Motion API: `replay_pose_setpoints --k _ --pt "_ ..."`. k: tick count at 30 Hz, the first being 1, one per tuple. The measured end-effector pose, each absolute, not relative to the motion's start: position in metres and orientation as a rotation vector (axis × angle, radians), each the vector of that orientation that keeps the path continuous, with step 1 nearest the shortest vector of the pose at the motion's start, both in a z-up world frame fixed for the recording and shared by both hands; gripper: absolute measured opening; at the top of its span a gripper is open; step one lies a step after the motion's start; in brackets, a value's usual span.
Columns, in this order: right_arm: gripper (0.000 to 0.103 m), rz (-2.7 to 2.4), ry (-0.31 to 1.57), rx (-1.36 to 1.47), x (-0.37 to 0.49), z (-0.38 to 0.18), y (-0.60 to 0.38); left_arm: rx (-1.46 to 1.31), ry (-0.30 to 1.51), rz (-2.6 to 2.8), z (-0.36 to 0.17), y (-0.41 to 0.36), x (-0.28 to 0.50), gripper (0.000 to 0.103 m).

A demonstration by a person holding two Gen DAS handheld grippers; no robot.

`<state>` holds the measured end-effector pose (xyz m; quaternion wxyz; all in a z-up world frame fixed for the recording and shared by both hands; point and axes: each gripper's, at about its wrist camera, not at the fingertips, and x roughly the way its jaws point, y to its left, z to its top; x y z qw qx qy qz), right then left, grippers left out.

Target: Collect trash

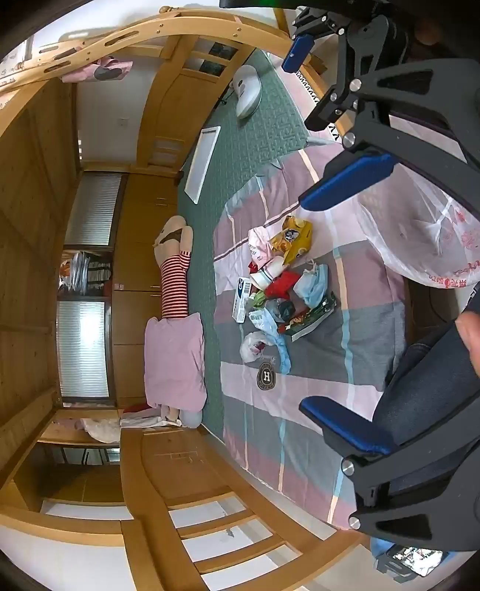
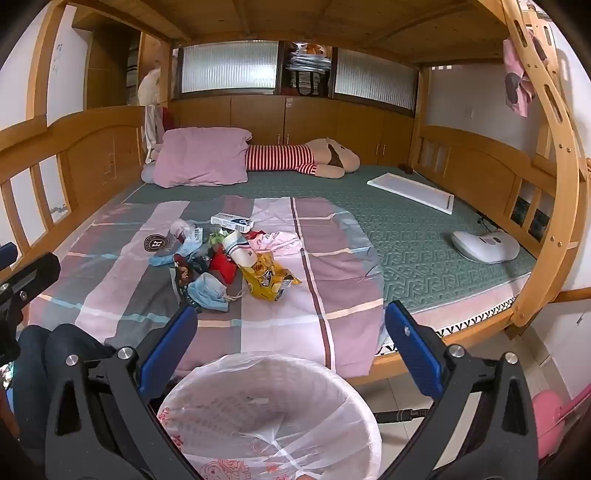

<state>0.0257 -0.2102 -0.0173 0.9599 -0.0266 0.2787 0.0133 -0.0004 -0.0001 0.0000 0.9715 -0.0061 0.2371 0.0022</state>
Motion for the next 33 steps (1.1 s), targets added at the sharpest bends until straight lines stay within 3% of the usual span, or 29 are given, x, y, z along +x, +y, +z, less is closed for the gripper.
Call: replay_pose_setpoints --k 33 --pt "0.1 0.037 0.613 -0.022 0.029 -0.025 -0.213 -0.002 0.556 0.03 -0.022 0.002 0.008 0.1"
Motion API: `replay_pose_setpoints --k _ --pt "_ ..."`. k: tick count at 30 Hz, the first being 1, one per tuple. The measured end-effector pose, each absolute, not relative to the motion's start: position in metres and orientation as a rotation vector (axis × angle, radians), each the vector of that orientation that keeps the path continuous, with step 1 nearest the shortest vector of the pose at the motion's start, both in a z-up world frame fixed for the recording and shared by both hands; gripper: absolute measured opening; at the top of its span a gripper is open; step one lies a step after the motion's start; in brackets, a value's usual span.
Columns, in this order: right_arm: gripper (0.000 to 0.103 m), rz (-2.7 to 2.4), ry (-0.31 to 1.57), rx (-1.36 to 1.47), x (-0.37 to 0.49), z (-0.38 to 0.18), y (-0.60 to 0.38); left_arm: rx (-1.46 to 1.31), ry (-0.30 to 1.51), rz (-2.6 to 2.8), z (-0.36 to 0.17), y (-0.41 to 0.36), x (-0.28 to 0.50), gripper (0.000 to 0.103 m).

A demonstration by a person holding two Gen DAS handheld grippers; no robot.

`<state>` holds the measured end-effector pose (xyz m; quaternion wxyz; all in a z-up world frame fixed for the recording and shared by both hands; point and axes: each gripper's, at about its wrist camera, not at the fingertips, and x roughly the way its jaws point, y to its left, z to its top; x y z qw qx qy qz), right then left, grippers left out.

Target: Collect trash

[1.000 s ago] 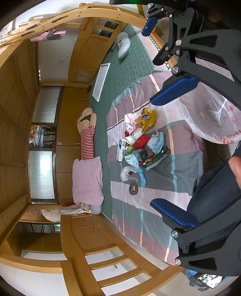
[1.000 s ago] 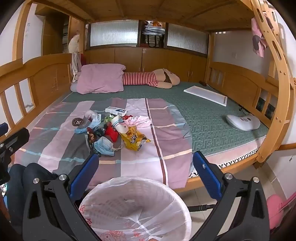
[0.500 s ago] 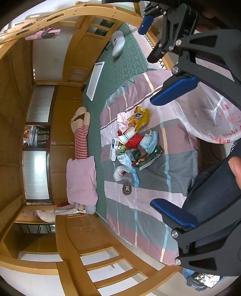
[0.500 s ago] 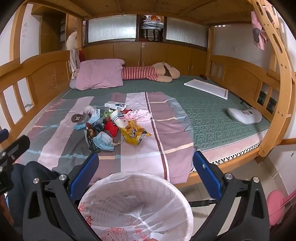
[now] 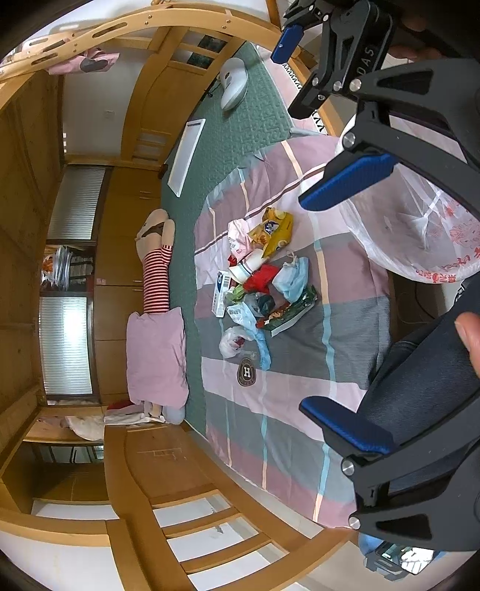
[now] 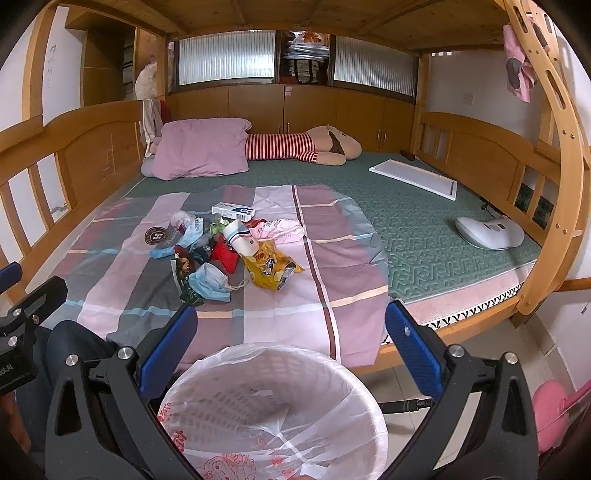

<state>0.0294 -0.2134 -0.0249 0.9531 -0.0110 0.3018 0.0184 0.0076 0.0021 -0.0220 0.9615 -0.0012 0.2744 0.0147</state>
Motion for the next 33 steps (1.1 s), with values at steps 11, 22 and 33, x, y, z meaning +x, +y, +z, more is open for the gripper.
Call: replay_pose_setpoints --k 11,22,33 --pt "0.1 0.043 0.62 -0.024 0.0317 -0.0256 -0.2116 -0.007 0.564 0.034 -0.0244 0.0032 0.0066 0.1" --pt "0.1 0.044 0.627 -0.023 0.0315 -0.0281 -0.2099 -0.013 0.575 0.04 -0.026 0.0056 0.0082 0.1" --pt "0.1 0.044 0.635 -0.023 0.0314 -0.0295 -0.2085 -0.013 0.581 0.039 -0.027 0.006 0.0083 0.1"
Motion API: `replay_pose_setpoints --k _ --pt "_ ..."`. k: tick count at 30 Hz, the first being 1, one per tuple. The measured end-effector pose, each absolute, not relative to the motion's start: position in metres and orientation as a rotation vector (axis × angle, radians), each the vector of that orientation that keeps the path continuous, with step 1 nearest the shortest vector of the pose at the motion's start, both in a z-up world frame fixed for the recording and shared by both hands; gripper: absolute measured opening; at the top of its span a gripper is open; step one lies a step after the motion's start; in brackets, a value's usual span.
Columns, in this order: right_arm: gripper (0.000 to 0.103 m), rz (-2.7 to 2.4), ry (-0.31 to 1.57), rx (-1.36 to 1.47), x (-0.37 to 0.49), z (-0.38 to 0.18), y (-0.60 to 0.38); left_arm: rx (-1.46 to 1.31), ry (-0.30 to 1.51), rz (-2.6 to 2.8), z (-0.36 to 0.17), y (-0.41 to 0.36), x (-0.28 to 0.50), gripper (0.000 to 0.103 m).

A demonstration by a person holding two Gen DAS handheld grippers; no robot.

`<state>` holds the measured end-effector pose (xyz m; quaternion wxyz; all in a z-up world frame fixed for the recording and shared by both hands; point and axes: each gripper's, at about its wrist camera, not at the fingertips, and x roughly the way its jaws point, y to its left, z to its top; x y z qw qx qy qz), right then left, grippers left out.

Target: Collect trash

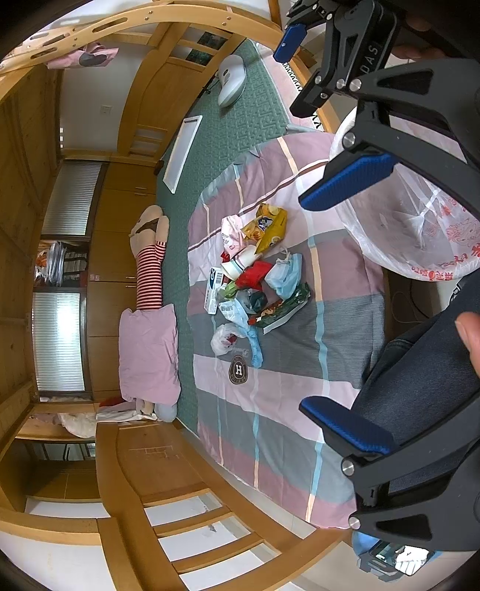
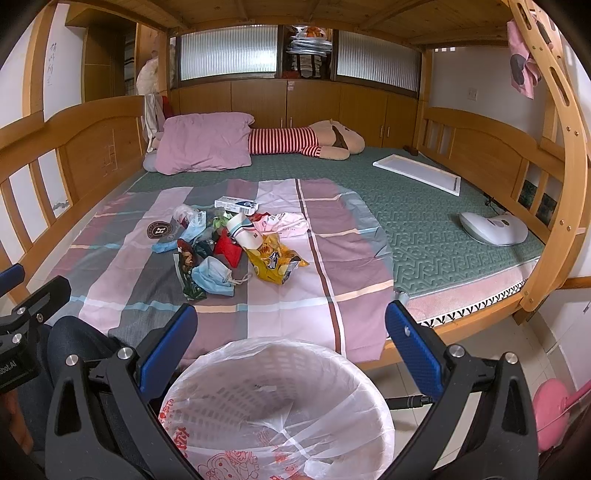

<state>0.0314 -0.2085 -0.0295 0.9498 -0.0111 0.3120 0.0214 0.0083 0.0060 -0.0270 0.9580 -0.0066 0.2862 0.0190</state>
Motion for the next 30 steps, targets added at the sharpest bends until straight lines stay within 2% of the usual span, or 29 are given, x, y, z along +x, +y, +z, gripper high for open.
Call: replay_pose_setpoints --k 30 --pt "0.1 0.042 0.644 -0.021 0.0343 -0.0323 -0.2078 -0.01 0.594 0.037 -0.029 0.0051 0.0112 0.1"
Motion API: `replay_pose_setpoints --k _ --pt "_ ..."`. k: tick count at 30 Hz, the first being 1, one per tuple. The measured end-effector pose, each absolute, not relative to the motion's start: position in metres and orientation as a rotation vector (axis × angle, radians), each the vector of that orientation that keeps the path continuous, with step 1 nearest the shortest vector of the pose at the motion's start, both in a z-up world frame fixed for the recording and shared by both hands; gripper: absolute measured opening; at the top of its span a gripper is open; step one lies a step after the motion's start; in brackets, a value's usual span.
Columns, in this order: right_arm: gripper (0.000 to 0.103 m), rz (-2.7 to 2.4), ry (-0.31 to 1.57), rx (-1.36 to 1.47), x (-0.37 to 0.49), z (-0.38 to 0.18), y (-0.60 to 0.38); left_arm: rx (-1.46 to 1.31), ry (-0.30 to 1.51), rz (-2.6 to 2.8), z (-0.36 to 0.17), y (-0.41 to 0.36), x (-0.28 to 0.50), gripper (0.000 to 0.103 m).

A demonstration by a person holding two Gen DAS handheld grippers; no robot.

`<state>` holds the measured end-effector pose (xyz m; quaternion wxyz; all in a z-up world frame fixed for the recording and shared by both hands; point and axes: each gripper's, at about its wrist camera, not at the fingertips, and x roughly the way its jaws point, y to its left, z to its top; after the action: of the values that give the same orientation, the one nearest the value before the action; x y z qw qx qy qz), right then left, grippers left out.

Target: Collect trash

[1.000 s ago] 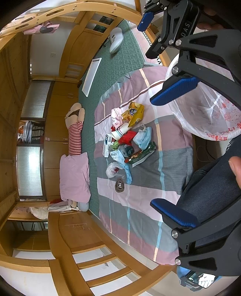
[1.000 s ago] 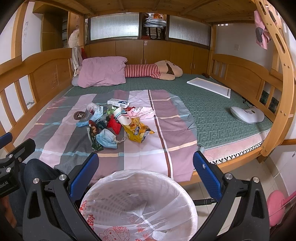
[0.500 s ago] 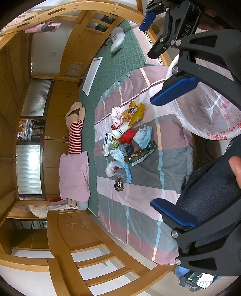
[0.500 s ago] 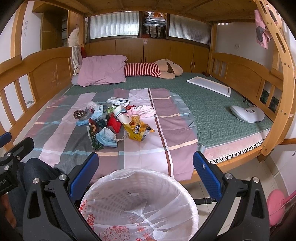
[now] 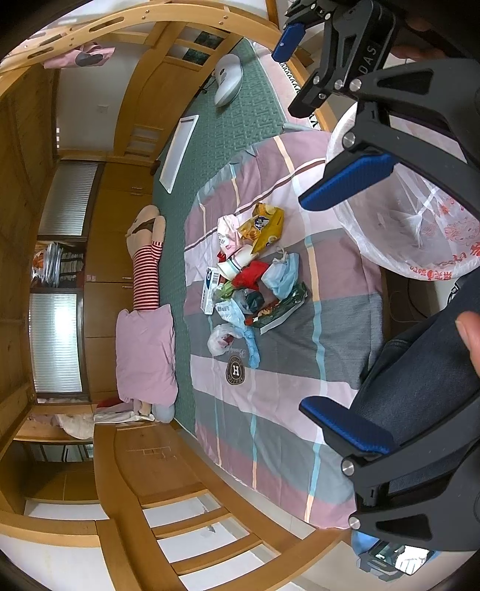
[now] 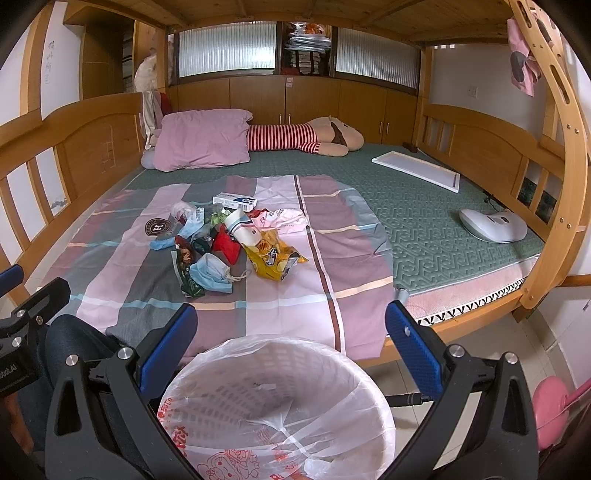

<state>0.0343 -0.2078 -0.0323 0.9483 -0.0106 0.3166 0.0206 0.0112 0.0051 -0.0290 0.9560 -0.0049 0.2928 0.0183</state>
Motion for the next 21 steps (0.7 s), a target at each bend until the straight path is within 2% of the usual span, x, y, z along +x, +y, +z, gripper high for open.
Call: replay_pose_setpoints --k 21 --pt "0.1 0.031 0.664 -0.023 0.0372 -0.0376 -0.2115 0.0 0.612 0.036 -0.0347 0.0044 0.0148 0.1"
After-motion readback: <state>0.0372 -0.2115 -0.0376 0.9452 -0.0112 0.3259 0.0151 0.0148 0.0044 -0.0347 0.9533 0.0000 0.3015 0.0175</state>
